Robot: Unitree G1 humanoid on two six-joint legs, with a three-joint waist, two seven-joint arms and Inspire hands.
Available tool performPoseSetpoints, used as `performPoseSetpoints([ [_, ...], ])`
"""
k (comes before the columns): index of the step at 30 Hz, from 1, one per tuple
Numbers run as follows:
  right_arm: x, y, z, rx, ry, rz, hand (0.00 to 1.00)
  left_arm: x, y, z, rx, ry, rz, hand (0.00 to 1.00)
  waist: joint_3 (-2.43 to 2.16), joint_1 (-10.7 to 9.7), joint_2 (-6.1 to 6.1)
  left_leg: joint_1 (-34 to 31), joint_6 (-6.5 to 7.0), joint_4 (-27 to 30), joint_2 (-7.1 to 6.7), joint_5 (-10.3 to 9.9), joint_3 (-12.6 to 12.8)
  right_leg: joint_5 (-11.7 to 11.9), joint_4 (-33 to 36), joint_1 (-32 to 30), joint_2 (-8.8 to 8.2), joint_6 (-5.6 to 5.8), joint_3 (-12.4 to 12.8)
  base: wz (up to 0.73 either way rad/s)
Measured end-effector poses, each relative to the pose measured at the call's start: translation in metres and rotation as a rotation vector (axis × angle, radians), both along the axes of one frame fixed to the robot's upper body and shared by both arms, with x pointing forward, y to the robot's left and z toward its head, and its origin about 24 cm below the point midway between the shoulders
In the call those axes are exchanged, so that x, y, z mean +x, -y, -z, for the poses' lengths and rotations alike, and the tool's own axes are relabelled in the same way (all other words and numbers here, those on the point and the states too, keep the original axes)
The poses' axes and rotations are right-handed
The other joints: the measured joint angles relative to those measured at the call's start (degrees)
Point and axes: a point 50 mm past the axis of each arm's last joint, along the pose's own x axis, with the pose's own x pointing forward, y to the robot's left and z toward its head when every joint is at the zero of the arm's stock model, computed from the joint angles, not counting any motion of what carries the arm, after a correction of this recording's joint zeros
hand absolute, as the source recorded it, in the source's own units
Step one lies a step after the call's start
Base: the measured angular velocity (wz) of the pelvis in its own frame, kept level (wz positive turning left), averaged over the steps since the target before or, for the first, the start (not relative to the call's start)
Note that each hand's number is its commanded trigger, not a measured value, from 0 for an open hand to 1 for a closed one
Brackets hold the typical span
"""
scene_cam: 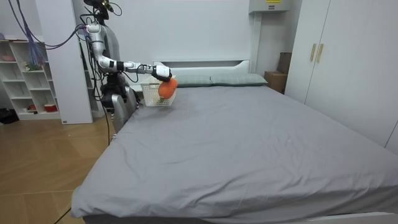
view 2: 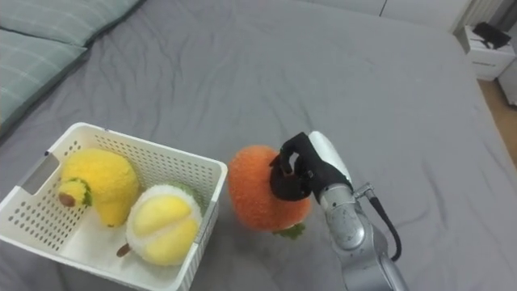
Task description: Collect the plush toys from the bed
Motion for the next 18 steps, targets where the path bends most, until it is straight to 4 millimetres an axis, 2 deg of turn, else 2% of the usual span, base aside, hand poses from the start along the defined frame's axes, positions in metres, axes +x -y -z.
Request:
performPoseSetpoints([
  [9,0.005,-0.003,-0.024,-0.007,0.097,-0.027,1.0,0.001,-0.001,0.0,0.0,0.001,0.004,0.0,0.33,0.22,-0.68,0.24,0.01,-0.45,0.03,0.01,0.54,0.0,0.08,-0.17,0.06,0.0,0.56,-0.03],
  [13,0.012,-0.004,-0.042,-0.021,0.159,-0.036,1.0,0.004,-0.003,-0.001,0.006,0.011,0.01,0.0,0.87,0.56,-1.36,-0.13,0.0,-0.61,0.12,0.0,0.67,0.0,0.07,-0.41,0.15,0.0,0.46,0.0],
  [16,0.019,-0.009,-0.062,-0.011,0.236,-0.054,1.0,0.011,-0.003,-0.002,0.009,0.025,0.021,0.0,0.61,1.19,-1.99,-0.91,-0.01,-0.5,0.17,0.01,0.64,0.0,0.06,-1.18,0.19,-0.01,0.56,0.0],
  [18,0.021,-0.012,-0.071,-0.006,0.275,-0.065,1.0,0.014,-0.002,-0.002,0.007,0.027,0.021,0.0,0.6,1.66,-2.16,-0.9,-0.01,-0.52,0.17,0.01,0.65,0.01,0.0,-1.16,0.18,-0.01,0.39,0.0],
])
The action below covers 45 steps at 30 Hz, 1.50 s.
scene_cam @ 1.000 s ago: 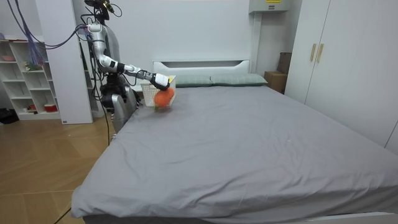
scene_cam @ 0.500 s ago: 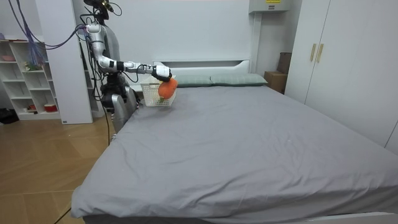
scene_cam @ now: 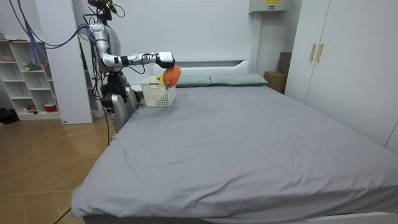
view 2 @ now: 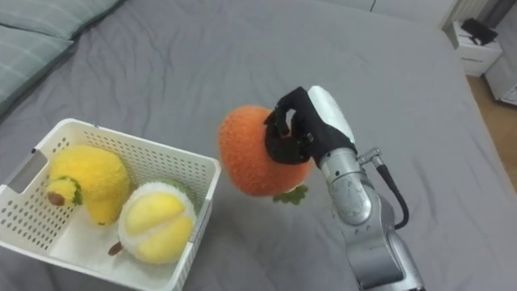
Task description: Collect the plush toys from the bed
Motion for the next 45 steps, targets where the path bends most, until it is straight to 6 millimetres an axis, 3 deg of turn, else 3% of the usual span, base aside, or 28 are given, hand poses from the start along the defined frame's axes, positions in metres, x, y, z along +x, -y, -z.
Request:
performPoseSetpoints([
  [12,-0.005,-0.017,-0.05,0.042,0.206,-0.077,1.0,0.0,-0.007,0.001,0.027,-0.042,0.027,0.0,0.0,1.97,-0.06,-0.09,0.0,0.01,0.0,-0.01,-0.29,0.0,-0.07,0.05,0.0,0.0,-0.03,0.0],
  [17,0.0,-0.037,-0.069,-0.045,0.284,-0.156,1.0,0.0,-0.006,0.001,0.043,-0.06,0.075,0.0,-0.05,2.35,-0.06,-0.11,-0.01,0.04,0.02,-0.01,-0.35,0.0,-0.03,0.03,0.04,0.0,-0.03,0.0],
  [26,-0.002,-0.065,-0.08,-0.091,0.3,-0.283,1.0,0.007,-0.005,0.0,0.057,-0.053,0.137,0.0,-0.4,4.93,-0.85,-0.12,-0.01,0.0,-0.02,0.01,-0.71,0.0,-0.09,-0.04,-0.01,0.01,-0.69,0.0],
  [34,-0.004,-0.081,-0.08,-0.124,0.265,-0.369,1.0,0.012,-0.01,-0.003,0.08,-0.065,0.185,0.0,-0.06,7.21,-2.57,-0.31,-0.01,0.03,-0.1,0.0,-1.21,0.0,-0.1,0.13,-0.07,0.01,-1.13,0.02],
  [45,-0.015,-0.11,-0.069,-0.168,0.223,-0.484,1.0,0.026,-0.01,-0.005,0.094,-0.045,0.203,0.0,0.17,9.58,-2.48,-1.46,0.03,0.6,-0.37,0.04,-3.63,-0.02,-0.19,0.06,-0.33,0.05,-3.14,0.11],
])
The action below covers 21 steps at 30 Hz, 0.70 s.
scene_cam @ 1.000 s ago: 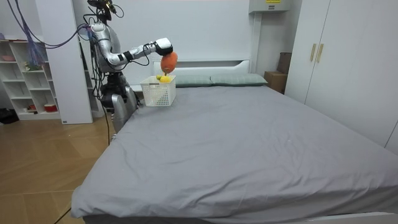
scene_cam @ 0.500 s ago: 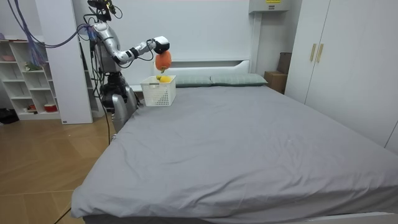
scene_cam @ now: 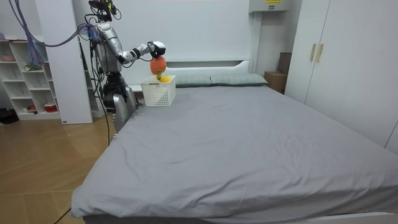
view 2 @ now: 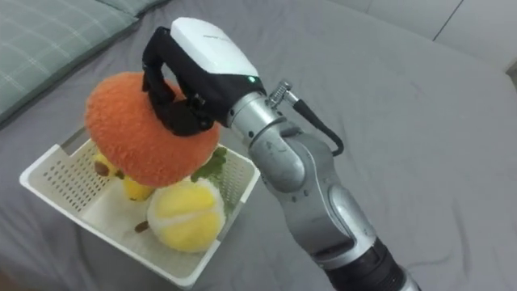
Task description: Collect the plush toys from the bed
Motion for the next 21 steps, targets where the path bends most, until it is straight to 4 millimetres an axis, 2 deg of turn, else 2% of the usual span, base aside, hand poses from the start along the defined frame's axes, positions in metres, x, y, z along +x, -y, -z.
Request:
performPoseSetpoints([
  [2,-0.003,-0.008,0.006,-0.019,-0.025,-0.024,1.0,0.0,0.0,0.0,0.007,-0.011,0.016,0.0,0.39,0.46,-0.15,-0.02,0.0,0.1,0.0,0.0,-0.07,0.0,0.0,0.03,0.0,0.0,-0.04,0.0],
  [7,-0.002,-0.016,0.026,-0.079,-0.117,-0.041,0.99,0.0,0.001,0.0,0.014,-0.029,0.038,0.0,0.73,0.96,-0.62,-0.86,-0.01,0.34,-0.12,-0.04,-0.62,0.0,0.02,-0.06,-0.09,0.0,-0.62,0.06],
  [10,0.002,-0.018,0.04,-0.139,-0.175,-0.024,0.89,0.0,0.002,0.001,0.014,-0.039,0.048,0.0,0.73,1.64,-0.63,-1.19,-0.01,0.5,-0.13,-0.04,-0.78,0.0,0.01,-0.18,-0.12,0.0,-1.37,0.04],
  [11,0.003,-0.018,0.045,-0.164,-0.196,-0.023,0.83,0.0,0.002,0.001,0.015,-0.04,0.048,0.0,0.73,1.73,-0.63,-1.35,-0.01,0.6,-0.13,-0.05,-0.92,0.0,0.0,-0.21,-0.12,0.0,-1.44,0.06],
  [12,0.004,-0.018,0.048,-0.173,-0.209,-0.023,0.51,0.0,0.002,0.001,0.015,-0.04,0.048,0.0,0.73,1.86,-0.63,-1.48,-0.02,0.69,-0.14,-0.05,-0.96,0.0,0.0,-0.26,-0.12,0.0,-1.46,0.06],
  [13,0.005,-0.018,0.053,-0.19,-0.23,-0.022,0.24,0.001,0.002,0.001,0.015,-0.04,0.049,0.0,0.73,2.07,-0.64,-1.6,-0.02,0.9,-0.13,-0.05,-0.97,0.0,-0.02,-0.34,-0.12,0.0,-1.45,0.03],
  [14,0.006,-0.017,0.059,-0.208,-0.254,-0.02,0.07,0.001,0.002,0.001,0.015,-0.039,0.049,0.0,0.73,2.24,-0.63,-1.59,-0.02,1.06,-0.13,-0.03,-0.98,0.0,-0.04,-0.31,-0.13,0.0,-1.46,0.0],
  [15,0.006,-0.017,0.062,-0.218,-0.267,-0.021,0.0,0.001,0.002,0.001,0.015,-0.038,0.05,0.0,0.73,2.3,-0.63,-1.6,-0.03,1.1,-0.13,-0.02,-1.0,0.0,-0.04,-0.3,-0.13,0.0,-1.46,0.0],
  [17,0.006,-0.018,0.072,-0.252,-0.309,-0.024,0.0,0.003,0.003,0.0,0.015,-0.03,0.051,0.0,0.72,2.42,-0.63,-1.61,-0.03,1.17,-0.14,-0.02,-1.1,0.0,-0.05,-0.24,-0.13,0.0,-1.47,0.0],
  [21,0.005,-0.018,0.079,-0.28,-0.338,-0.031,0.0,0.009,0.003,-0.002,0.018,-0.002,0.058,0.0,0.7,2.74,-0.67,-1.71,-0.03,0.95,-0.16,-0.02,-1.27,0.0,-0.04,-0.21,-0.13,0.0,-1.6,0.02],
])
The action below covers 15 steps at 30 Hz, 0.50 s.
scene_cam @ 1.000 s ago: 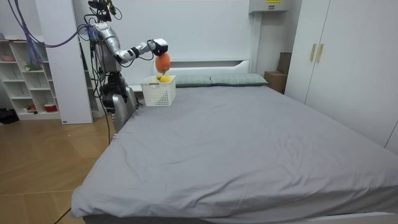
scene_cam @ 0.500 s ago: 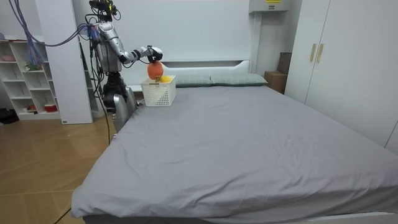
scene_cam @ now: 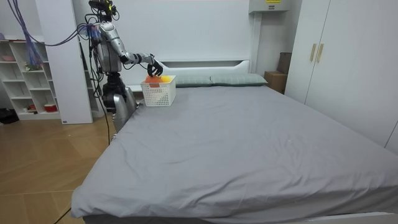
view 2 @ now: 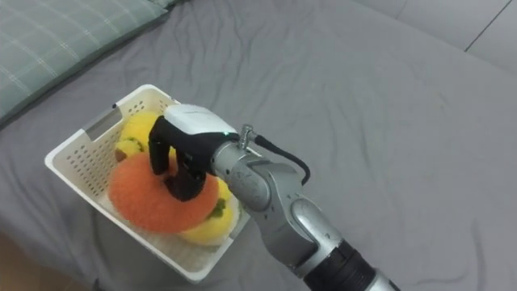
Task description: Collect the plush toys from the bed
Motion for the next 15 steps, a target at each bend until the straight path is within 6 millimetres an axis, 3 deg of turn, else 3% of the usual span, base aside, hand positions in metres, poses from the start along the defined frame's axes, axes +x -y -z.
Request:
performPoseSetpoints([
  [15,-0.001,0.012,0.032,-0.1,-0.095,0.044,0.0,0.001,-0.001,-0.001,0.014,0.006,-0.005,0.0,-0.16,0.01,-0.25,-0.25,-0.01,0.28,-0.13,0.01,-0.48,0.0,0.0,0.12,-0.1,0.0,-1.59,0.0],
])
